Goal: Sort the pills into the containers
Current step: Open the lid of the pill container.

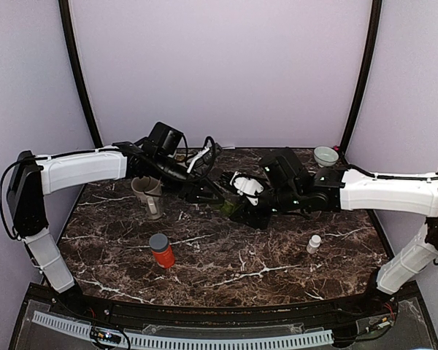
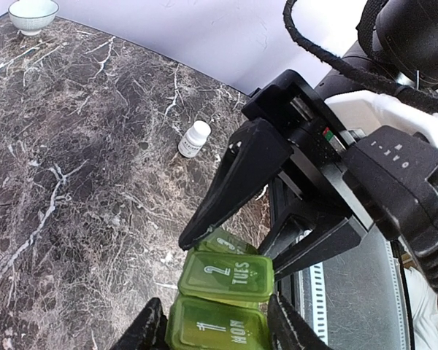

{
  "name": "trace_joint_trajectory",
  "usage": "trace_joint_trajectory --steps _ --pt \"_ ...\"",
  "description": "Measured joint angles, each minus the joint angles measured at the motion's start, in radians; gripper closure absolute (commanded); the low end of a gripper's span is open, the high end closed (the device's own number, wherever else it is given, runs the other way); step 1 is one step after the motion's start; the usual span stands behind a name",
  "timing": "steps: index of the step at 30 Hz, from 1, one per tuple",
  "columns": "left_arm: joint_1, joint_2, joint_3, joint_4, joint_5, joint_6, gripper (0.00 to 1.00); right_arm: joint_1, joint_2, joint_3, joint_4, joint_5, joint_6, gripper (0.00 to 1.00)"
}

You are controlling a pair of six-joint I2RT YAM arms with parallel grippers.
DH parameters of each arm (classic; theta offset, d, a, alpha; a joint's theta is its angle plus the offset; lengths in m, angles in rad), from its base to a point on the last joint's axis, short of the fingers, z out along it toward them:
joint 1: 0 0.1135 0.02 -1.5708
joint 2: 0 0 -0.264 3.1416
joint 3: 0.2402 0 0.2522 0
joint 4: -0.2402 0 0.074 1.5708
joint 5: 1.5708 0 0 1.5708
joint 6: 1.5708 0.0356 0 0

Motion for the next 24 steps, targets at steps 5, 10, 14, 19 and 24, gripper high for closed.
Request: trace_joint_trajectory --steps 5,10,14,19,24 --pt "-0.001 0.000 0.001 0.002 0.004 -0.001 0.61 0.001 -0.007 -0.003 0.000 0.002 0.000 0.64" --pt "-0.001 -0.003 -0.037 0.056 0.029 -0.006 0.64 0.001 -0.021 -0.021 0.007 -0.002 0.003 0.47" --pt "-0.002 -0.017 -0.109 0.110 0.052 -0.048 0.64 0.008 -0.024 -0.036 0.013 -0.001 0.007 0.37" --pt "0.000 -0.018 -0.157 0.151 0.067 -0.065 0.65 0.010 -0.062 -0.048 0.019 -0.003 0.013 0.31" --pt "0.000 -0.021 -0.168 0.174 0.073 -0.065 0.65 0.010 -0.097 -0.048 0.028 -0.011 0.016 0.31"
